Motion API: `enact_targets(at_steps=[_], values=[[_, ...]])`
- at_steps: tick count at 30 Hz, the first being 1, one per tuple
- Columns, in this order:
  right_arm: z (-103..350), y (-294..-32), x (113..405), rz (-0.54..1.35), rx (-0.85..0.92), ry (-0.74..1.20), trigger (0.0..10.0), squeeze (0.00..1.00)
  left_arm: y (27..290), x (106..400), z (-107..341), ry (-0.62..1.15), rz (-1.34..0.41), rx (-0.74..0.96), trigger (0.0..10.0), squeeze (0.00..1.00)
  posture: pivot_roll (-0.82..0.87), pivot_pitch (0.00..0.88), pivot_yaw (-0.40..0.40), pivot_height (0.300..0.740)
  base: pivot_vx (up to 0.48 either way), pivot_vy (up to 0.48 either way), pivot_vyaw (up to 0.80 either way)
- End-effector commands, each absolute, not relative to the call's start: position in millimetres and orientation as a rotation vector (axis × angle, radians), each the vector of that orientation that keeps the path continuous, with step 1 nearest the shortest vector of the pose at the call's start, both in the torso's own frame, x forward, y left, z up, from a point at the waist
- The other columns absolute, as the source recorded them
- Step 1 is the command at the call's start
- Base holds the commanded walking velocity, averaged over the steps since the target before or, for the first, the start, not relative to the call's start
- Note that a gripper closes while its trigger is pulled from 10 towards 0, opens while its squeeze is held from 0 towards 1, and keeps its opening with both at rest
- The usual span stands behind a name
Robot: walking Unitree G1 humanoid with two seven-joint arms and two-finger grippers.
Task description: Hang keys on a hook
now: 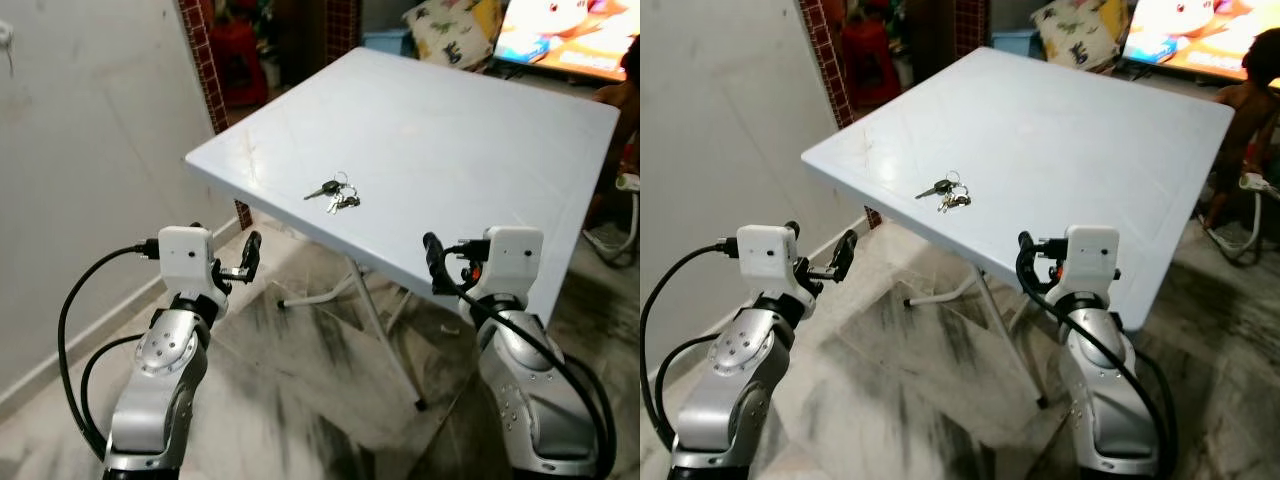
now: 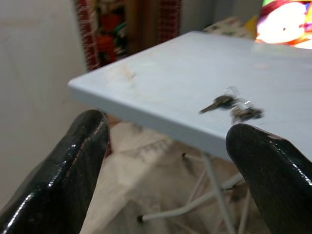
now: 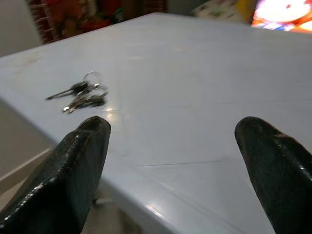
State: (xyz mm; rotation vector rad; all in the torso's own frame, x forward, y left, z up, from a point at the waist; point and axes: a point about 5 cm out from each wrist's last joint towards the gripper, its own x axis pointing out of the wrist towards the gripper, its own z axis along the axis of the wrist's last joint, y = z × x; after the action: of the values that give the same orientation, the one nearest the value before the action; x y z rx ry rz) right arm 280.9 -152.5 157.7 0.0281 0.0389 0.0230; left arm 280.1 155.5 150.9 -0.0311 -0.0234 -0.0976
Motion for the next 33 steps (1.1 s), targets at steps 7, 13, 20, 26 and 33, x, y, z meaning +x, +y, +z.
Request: enact_targets(at_steps=[7,13,20,26,33], values=[[161.3,-148.3,280.2,0.058,0.057,0.024,10.0,0.0,158.1,281.6,151.5,-0.029,-0.083,-0.048,10.0,0.0,-0.05,0.046,0.038,0.74,0.0,-0.069,0.0],[162.3,-143.8,280.6,0.067,0.043,0.014,10.0,0.0,160.2,282.4,151.9,-0.031,-0.076,-0.053,10.0,0.0,-0.04,0.042,0.038,0.74,0.0,0.0,0.0],[163.7,-140.9,280.5,0.078,0.005,-0.008,10.0,0.0,161.2,282.3,152.5,-0.035,-0.069,-0.057,10.0,0.0,-0.04,0.041,0.043,0.74,0.0,0.0,0.0],[167.3,-136.7,281.5,0.091,0.013,-0.032,10.0,0.0,167.8,284.5,155.5,-0.052,-0.041,-0.072,10.0,0.0,-0.04,0.04,0.044,0.74,0.0,0.0,0.0],[167.5,-129.4,279.4,0.161,0.003,-0.011,10.0,0.0,175.4,283.5,154.3,-0.054,-0.002,-0.084,10.0,0.0,-0.04,0.043,0.043,0.74,0.0,0.0,0.0]])
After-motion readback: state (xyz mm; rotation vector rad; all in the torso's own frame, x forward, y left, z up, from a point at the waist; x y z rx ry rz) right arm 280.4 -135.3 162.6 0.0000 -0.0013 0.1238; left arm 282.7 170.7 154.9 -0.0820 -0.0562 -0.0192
